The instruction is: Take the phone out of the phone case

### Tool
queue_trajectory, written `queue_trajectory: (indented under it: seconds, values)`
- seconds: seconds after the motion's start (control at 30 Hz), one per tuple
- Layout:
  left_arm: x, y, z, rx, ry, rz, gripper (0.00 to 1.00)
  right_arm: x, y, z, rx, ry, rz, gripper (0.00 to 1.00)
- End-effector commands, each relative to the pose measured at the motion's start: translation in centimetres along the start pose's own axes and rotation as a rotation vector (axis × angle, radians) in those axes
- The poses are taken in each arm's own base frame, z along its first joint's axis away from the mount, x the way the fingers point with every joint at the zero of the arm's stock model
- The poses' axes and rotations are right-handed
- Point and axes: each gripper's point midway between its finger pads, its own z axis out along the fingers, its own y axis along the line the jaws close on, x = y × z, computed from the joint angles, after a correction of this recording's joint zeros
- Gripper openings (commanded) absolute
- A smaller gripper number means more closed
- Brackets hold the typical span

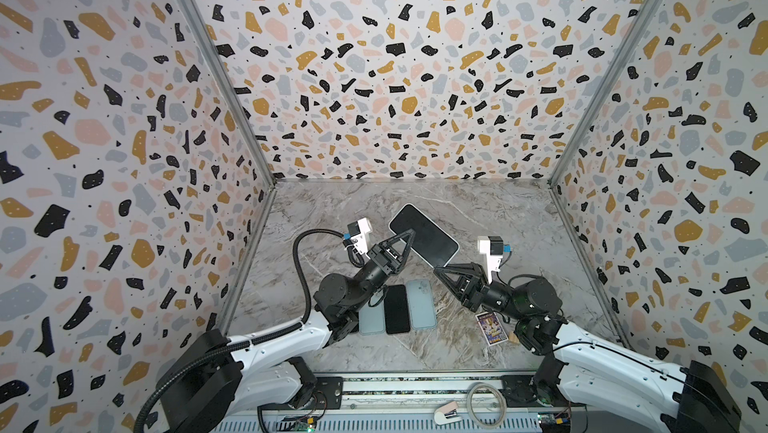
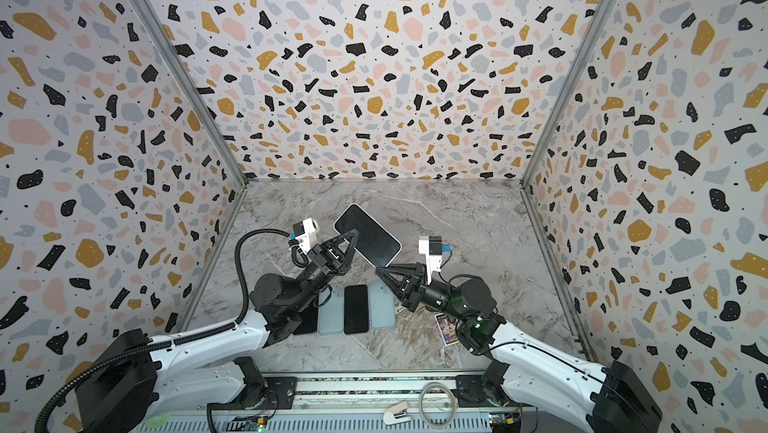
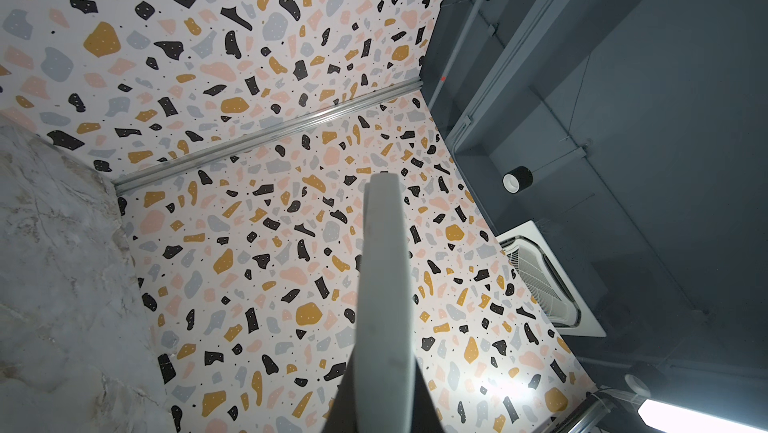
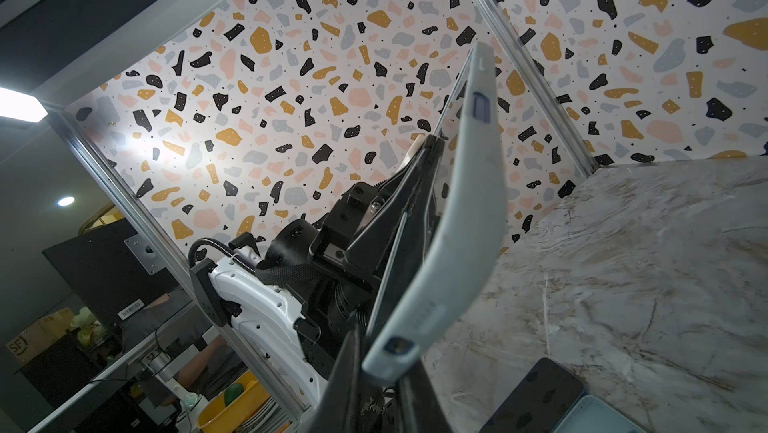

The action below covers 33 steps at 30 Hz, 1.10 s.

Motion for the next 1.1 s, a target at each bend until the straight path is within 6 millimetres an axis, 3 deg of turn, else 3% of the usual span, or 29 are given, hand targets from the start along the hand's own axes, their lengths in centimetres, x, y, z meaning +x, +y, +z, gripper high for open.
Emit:
queue_trajectory:
  seconds: [0.0, 0.23, 0.7, 1.07]
  values:
    - [-0.4, -3.1, 0.4, 0.092, -0.007, -0.060, 0.00, -0.4, 1.1, -0.2, -0.023, 0.022, -0.120, 0.07]
    - [0.2, -3.2, 1.1, 0.059, 0.028, -0.077, 0.00, 0.3, 0.8, -0.8, -0.006, 0.053, -0.214, 0.07]
    - [1.5, -3.1, 2.7, -0.019, 0.114, -0.073, 0.00, 1.5, -1.1, -0.3, 0.053, 0.170, -0.390, 0.08]
    - [2.7, -3.5, 3.4, -0.042, 0.193, -0.067, 0.00, 1.2, -2.2, 0.1, 0.116, 0.212, -0.499, 0.08]
